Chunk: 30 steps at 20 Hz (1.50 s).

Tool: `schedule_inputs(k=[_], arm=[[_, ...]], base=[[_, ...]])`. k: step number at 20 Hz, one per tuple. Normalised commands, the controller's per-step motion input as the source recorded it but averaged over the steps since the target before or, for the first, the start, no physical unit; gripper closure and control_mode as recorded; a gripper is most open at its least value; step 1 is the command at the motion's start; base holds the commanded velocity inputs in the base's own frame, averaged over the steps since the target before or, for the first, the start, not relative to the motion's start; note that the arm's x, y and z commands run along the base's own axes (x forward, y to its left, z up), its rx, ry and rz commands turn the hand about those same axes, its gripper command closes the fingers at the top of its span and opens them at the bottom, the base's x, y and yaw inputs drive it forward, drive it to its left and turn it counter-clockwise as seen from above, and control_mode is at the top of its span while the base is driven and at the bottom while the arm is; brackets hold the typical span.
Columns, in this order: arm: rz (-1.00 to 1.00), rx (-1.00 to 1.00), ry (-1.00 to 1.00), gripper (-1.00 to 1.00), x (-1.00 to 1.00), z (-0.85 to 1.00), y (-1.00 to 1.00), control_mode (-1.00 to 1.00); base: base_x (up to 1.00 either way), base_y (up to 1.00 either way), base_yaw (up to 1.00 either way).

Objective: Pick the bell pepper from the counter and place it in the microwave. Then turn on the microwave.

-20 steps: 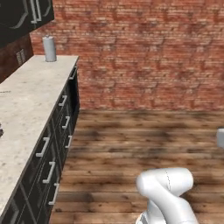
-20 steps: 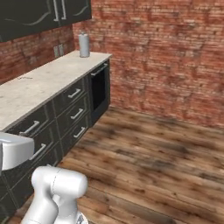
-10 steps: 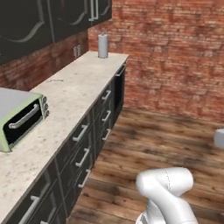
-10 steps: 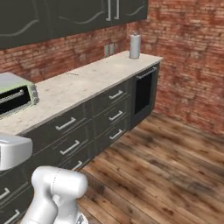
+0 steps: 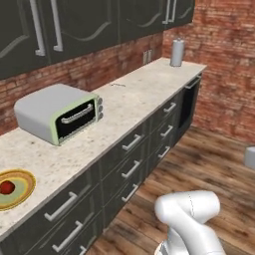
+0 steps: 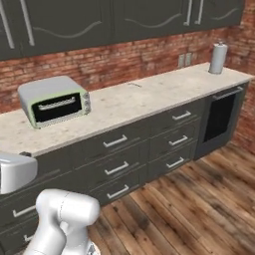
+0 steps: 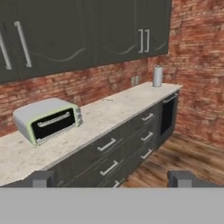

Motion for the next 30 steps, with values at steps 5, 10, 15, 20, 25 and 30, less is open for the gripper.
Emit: schedule_inputs(k=[5, 10, 15, 20, 25, 30], arm=[[0.00, 0.00, 0.00, -1.00, 0.00, 0.00, 0.00, 1.00], [0.00, 0.00, 0.00, -1.00, 0.00, 0.00, 0.00, 1.00], [0.00, 0.00, 0.00, -1.00, 0.00, 0.00, 0.00, 1.00], [0.00, 0.00, 0.00, -1.00, 0.00, 0.00, 0.00, 1.00], [0.00, 0.00, 0.00, -1.00, 0.00, 0.00, 0.00, 1.00], [0.00, 0.00, 0.00, -1.00, 0.00, 0.00, 0.00, 1.00]], base=[[0.01, 0.30, 0.39], [0.00, 0.41, 0.31], [0.00, 0.76, 0.21], [0.00, 0.84, 0.10], [0.18, 0.39, 0.29], [0.51, 0.21, 0.37]])
